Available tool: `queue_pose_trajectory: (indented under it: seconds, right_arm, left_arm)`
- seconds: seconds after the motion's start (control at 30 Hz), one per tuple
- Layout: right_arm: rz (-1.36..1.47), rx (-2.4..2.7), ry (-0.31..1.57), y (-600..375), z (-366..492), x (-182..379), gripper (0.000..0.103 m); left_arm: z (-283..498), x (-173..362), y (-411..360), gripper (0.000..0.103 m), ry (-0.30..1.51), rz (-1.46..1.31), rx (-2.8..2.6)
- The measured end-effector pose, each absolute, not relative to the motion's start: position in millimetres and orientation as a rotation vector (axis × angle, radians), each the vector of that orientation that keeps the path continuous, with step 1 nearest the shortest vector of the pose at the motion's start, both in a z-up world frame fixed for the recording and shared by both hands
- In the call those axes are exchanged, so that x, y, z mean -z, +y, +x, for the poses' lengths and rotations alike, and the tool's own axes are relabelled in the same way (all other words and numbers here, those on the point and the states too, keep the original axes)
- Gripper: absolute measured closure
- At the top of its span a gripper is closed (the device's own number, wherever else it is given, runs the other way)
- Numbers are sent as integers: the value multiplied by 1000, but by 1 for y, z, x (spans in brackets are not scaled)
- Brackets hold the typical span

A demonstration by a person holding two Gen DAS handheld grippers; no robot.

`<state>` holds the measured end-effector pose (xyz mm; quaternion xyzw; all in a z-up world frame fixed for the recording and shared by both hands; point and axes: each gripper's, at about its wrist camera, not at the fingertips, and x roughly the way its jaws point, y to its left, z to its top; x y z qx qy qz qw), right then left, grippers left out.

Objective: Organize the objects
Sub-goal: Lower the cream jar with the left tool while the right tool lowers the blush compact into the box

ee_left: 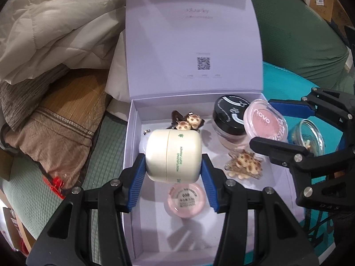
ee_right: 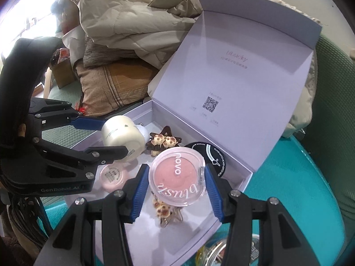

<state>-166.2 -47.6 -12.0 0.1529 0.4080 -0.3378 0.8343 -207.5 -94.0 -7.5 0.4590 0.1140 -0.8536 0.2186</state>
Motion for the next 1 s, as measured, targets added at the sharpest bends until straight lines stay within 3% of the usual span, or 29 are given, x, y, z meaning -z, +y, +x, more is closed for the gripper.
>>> queue_pose_trajectory:
  seconds: [1.0]
  right_arm:
    - [344, 781, 941, -99, -141, 45, 52]
  left_arm:
    - [-240, 23, -126, 56, 288, 1235, 2314]
